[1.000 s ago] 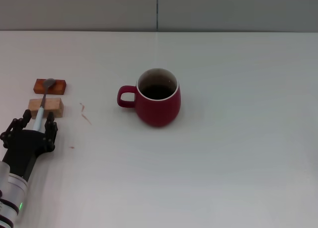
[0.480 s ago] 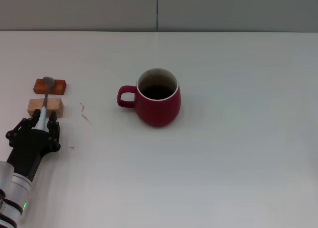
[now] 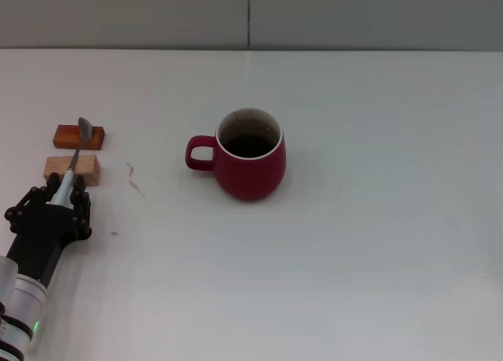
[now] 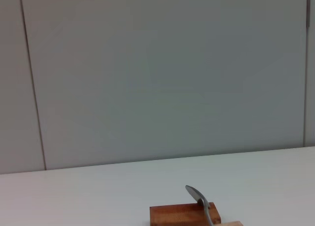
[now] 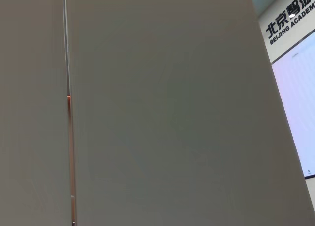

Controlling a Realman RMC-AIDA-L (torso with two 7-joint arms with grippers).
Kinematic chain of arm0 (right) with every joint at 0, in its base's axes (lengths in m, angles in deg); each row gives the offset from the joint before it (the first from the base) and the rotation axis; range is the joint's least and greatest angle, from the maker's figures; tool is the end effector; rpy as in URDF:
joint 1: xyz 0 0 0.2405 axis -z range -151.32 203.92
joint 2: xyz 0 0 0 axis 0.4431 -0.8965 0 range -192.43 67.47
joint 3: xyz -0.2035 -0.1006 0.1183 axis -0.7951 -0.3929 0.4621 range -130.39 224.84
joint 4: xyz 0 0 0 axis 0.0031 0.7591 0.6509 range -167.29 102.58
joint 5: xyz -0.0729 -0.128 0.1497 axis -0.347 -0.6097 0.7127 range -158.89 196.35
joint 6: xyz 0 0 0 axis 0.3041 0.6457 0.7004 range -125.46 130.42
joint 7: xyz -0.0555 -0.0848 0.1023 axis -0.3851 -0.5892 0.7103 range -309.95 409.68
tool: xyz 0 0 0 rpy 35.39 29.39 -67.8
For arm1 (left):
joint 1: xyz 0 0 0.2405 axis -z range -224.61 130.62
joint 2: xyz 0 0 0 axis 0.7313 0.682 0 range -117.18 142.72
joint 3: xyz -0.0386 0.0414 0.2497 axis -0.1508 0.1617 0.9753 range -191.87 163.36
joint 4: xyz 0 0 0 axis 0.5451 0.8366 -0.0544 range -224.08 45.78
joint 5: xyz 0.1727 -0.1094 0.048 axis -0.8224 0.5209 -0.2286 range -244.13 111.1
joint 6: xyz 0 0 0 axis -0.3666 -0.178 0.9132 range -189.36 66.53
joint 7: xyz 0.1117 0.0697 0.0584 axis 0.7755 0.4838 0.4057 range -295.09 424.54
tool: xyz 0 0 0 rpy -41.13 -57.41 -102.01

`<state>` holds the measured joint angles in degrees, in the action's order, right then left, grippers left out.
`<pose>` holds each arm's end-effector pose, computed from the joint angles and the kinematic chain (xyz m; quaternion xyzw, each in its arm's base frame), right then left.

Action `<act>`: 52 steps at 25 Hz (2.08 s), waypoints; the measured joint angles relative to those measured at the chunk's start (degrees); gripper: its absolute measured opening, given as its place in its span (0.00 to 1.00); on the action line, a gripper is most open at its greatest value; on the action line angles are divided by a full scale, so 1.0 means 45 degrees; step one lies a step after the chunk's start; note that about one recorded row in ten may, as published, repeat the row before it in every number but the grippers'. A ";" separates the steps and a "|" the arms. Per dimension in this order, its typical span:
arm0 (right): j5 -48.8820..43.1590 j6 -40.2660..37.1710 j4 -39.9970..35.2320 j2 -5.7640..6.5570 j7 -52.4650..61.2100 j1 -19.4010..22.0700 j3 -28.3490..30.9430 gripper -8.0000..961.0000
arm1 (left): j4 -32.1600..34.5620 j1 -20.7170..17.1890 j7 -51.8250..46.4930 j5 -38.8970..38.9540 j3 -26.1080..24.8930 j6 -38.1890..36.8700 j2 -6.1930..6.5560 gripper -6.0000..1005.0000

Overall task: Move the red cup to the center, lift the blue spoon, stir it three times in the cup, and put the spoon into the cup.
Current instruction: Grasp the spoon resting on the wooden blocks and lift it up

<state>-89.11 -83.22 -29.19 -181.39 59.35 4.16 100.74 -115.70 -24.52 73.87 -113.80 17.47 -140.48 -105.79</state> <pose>0.3709 0.2874 0.0784 -0.4658 0.2084 0.3512 0.7850 -0.3534 0.2304 -0.0670 -0.7115 -0.2848 -0.1979 0.6112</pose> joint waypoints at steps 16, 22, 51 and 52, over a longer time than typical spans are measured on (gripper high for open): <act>0.0000 -0.0118 0.0000 0.0000 0.0000 0.0042 0.0003 0.74 | 0.0059 -0.0038 0.0000 0.0000 0.0000 0.0035 -0.0040 0.25; 0.0000 -0.0139 0.0000 0.0000 0.0000 0.0057 0.0003 0.74 | 0.0058 -0.0055 0.0000 0.0000 0.0001 0.0034 -0.0039 0.18; 0.0000 -0.0304 0.0000 0.0000 0.0000 0.0058 0.0003 0.73 | 0.0754 -0.0310 -0.2146 -0.1278 0.0006 -0.0066 0.0000 0.15; 0.0000 -0.0303 0.0000 0.0000 0.0000 0.0058 0.0003 0.73 | 0.0758 -0.0310 -0.2150 -0.1280 0.0004 -0.0062 0.0001 0.15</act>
<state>-89.11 -84.58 -29.19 -181.39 59.36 4.42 100.75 -112.29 -25.91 64.20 -119.56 17.49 -140.76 -105.79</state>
